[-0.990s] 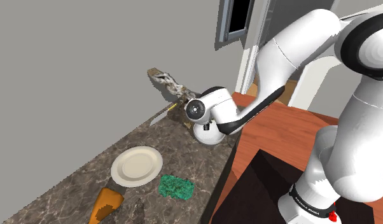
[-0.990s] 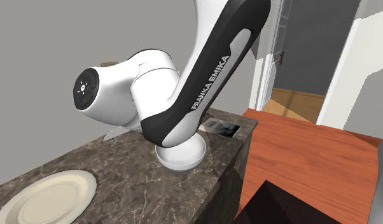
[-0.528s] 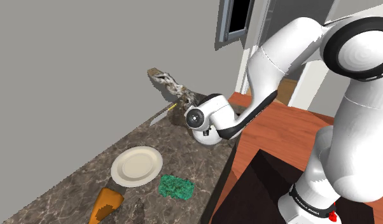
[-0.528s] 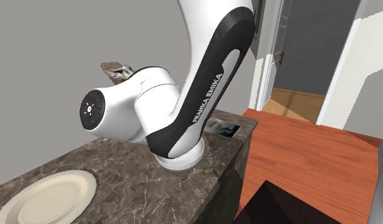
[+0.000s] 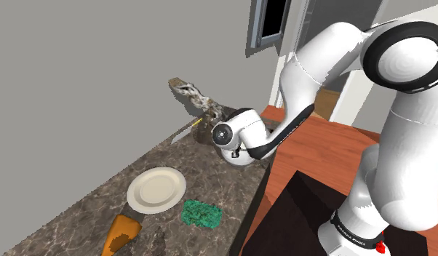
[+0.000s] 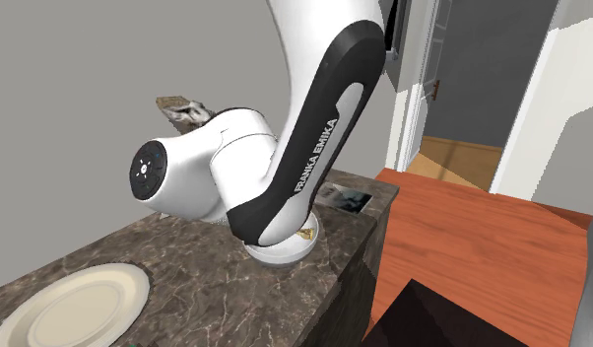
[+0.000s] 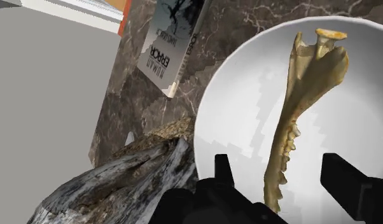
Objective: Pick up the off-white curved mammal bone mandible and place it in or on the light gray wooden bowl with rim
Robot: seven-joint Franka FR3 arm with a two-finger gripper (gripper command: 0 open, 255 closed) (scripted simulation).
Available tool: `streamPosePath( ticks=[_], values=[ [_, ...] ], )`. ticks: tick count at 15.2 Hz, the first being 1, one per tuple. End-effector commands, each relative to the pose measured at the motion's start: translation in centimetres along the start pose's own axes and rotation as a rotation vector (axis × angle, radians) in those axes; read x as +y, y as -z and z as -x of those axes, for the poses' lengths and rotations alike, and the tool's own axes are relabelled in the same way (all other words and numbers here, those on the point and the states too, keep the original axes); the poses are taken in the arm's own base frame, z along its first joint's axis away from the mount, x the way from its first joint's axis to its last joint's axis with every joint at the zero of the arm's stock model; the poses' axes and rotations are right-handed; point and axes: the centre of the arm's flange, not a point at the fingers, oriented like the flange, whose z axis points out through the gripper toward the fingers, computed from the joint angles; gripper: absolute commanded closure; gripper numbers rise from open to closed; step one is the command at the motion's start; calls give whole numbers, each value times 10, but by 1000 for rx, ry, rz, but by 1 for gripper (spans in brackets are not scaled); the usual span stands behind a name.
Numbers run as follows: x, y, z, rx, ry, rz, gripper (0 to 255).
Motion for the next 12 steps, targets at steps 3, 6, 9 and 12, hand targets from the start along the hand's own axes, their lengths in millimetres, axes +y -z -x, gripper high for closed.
streamPosePath(
  ticks=[3, 6, 9, 12],
  values=[
    [31, -4, 12, -118, -245, -272, 0],
    [27, -19, 13, -118, -245, -272, 0],
    [22, -37, 15, -118, -245, -272, 0],
    [22, -37, 15, -118, -245, -272, 0]
  ],
)
